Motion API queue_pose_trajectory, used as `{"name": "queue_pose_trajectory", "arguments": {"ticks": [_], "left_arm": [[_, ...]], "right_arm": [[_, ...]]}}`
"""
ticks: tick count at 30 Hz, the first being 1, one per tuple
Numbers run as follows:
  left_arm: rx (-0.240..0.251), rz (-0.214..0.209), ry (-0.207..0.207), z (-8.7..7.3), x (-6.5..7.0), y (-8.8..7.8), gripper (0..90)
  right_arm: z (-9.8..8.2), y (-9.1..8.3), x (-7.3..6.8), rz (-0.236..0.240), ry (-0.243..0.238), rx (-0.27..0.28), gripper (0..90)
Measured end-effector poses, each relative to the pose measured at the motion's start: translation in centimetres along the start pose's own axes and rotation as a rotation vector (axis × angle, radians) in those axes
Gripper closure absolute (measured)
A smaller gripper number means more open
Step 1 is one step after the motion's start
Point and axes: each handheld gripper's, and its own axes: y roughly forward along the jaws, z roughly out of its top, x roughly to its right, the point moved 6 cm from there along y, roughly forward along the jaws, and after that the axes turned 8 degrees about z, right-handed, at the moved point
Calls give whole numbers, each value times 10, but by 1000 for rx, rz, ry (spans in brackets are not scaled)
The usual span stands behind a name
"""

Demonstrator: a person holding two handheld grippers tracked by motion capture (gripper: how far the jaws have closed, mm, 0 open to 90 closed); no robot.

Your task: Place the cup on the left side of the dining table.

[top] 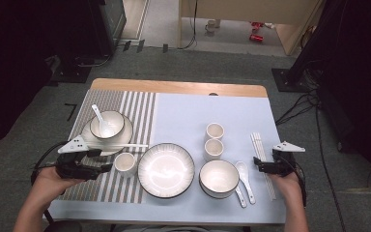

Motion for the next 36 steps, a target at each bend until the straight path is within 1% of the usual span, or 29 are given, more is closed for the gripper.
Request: {"name": "queue_pose_trajectory", "arguments": {"ticks": [4,6,7,8,13,20,25,27,28,31,34,36], "left_arm": [[-2,6,-5,-7,-3,2,261],[-18,18,-26,-12,-5,5,260],[-27,13,-38,-13,-6,6,261],[-30,15,-41,-15,-7,6,261],[-19,13,-51,-21,-10,9,261],[-7,29,4,-32,-12,16,261],[-21,33,11,-39,-13,20,260],[-19,35,9,-41,-14,22,261],[-20,39,14,-42,-15,23,260],[-25,37,10,-44,-16,25,260],[-41,40,7,-47,-16,29,260],[-45,42,17,-48,-15,30,259]], "right_arm": [[0,0,0,0,0,1,112],[0,0,0,0,0,1,112],[0,0,0,0,0,1,112],[0,0,0,0,0,1,112],[0,0,0,0,1,1,112],[0,0,0,0,0,1,112],[0,0,0,0,0,1,112],[0,0,0,0,0,1,112],[0,0,0,0,0,1,112],[0,0,0,0,0,1,112],[0,0,0,0,0,1,112],[0,0,0,0,0,1,112]]}}
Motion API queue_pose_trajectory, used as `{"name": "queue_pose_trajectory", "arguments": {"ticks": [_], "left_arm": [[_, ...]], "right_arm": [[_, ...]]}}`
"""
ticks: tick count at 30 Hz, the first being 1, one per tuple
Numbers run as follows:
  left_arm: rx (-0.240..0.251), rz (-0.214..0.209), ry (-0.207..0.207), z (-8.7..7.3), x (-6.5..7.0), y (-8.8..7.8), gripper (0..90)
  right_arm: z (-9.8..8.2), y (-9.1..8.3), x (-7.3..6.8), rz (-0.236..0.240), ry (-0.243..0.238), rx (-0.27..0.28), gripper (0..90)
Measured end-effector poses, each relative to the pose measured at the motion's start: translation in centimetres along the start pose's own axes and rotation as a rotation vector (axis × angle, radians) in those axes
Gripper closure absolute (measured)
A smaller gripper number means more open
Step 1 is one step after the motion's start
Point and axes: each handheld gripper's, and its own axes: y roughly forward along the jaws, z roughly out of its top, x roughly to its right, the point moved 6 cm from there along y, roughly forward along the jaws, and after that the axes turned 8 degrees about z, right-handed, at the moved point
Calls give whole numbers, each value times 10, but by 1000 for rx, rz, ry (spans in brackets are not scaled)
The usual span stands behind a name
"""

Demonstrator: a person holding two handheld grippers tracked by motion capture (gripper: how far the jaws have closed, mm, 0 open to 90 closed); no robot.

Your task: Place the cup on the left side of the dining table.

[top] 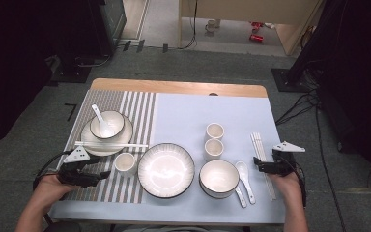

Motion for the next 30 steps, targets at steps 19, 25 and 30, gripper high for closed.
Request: {"name": "queue_pose_trajectory", "arguments": {"ticks": [19,25,30], "left_arm": [[24,-9,40,-11,6,9,164],[38,30,81,-13,9,10,164],[38,29,80,-13,9,10,163]], "right_arm": [[0,0,0,0,0,-1,112],[0,0,0,0,0,0,112],[0,0,0,0,-1,-1,112]]}}
